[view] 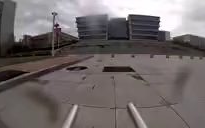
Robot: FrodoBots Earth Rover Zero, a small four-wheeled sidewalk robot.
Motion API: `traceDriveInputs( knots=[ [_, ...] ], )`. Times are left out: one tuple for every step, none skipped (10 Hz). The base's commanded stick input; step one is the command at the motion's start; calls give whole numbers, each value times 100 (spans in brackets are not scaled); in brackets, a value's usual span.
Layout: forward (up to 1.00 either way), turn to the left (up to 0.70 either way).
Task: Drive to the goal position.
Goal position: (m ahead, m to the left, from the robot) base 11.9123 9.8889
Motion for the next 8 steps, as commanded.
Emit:
traceDriveInputs(
  knots=[
    [100,0],
    [100,0],
    [100,0],
    [100,0],
    [100,0],
    [100,0],
    [100,-14],
    [100,-27]
  ],
)
